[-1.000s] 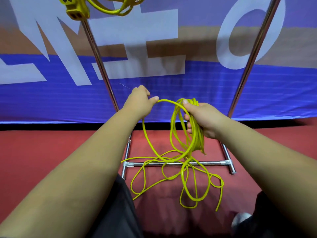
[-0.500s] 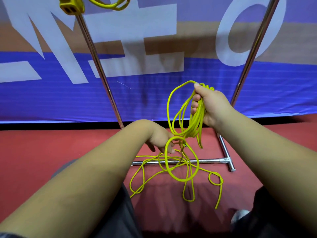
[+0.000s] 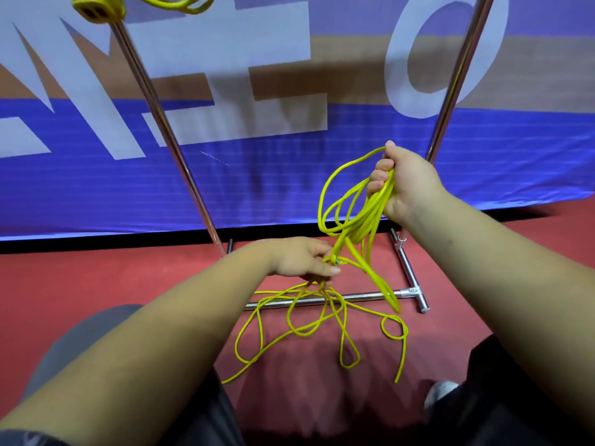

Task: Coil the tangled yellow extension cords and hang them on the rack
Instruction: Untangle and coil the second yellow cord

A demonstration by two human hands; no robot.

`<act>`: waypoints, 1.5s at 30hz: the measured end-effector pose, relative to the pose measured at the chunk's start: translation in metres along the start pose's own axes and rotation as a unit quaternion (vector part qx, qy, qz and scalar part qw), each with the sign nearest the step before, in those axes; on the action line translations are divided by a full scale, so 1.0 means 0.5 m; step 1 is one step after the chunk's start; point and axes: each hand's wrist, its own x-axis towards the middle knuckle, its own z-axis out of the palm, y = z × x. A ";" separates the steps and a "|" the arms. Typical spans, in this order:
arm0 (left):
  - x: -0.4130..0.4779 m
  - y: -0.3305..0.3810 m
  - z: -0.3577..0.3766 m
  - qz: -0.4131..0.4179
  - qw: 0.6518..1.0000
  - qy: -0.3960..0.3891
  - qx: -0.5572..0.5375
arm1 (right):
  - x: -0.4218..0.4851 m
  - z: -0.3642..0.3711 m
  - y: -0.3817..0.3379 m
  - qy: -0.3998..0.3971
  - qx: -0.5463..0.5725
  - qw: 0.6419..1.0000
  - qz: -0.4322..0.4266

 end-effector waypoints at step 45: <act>-0.103 -0.015 -0.124 -0.240 0.888 0.382 -0.085 | 0.005 -0.023 -0.033 0.077 -0.242 0.962 -0.095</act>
